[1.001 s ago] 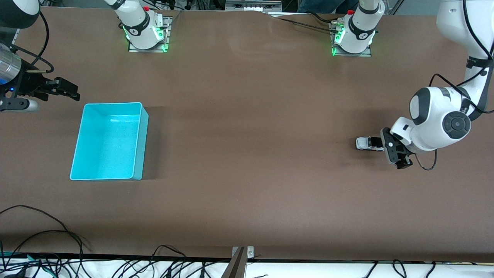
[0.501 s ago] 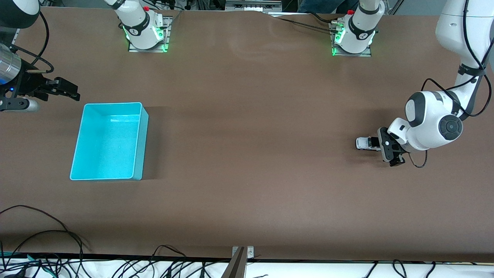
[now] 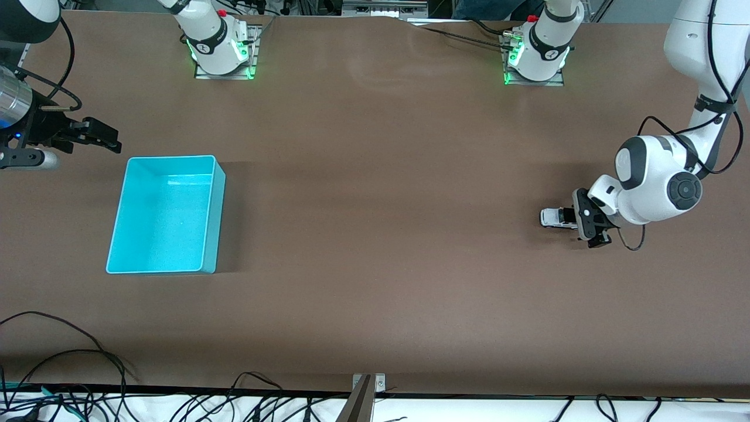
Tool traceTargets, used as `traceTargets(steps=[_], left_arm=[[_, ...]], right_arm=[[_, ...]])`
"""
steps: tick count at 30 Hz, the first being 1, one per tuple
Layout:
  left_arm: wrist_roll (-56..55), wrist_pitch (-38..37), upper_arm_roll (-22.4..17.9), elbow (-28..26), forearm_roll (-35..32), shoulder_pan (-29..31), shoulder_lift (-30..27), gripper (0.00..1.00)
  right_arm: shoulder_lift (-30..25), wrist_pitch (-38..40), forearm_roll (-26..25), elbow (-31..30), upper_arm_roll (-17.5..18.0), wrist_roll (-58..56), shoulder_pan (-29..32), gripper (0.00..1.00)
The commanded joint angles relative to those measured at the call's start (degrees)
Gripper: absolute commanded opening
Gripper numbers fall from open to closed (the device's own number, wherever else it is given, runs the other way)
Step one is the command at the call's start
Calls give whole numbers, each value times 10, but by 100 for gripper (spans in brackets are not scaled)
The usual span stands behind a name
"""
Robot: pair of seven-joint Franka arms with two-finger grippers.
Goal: Wind and store white jeep toy
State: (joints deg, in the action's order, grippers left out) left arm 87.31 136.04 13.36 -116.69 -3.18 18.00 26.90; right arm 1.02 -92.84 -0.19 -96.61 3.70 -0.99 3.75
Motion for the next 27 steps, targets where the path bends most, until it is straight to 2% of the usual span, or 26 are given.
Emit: traceTargets(steps=[1,4,8,11,16,17,20,22,23,27], left_arm=[[29,7,39,-23,20,38,-20,100],[38,8,40,-25,20,41,-16,100],[56,12,40,-25,20,41,-9,88],[58,13,40,-24,20,41,-5,87],[62,20,40,-27,20,41,-3,77],[64,20,40,-27,20,41,-1,71],[72,20,40,-25,20,47,3,39],[73,20,40,-25,20,46,4,25],[73,20,41,-23,20,45,5,2],[74,20,42,-23,20,46,7,1]], right_arm=[[6,5,10,14,2,5,3,100],[6,5,10,13,1,5,4,100],[6,5,10,14,1,4,5,100],[6,5,11,13,1,4,5,100],[6,5,10,13,1,4,5,100],[6,5,10,13,1,4,5,100],[6,5,10,13,1,4,5,100],[6,5,10,13,1,4,5,100],[6,5,11,13,1,4,5,100],[6,5,10,14,1,4,5,100]])
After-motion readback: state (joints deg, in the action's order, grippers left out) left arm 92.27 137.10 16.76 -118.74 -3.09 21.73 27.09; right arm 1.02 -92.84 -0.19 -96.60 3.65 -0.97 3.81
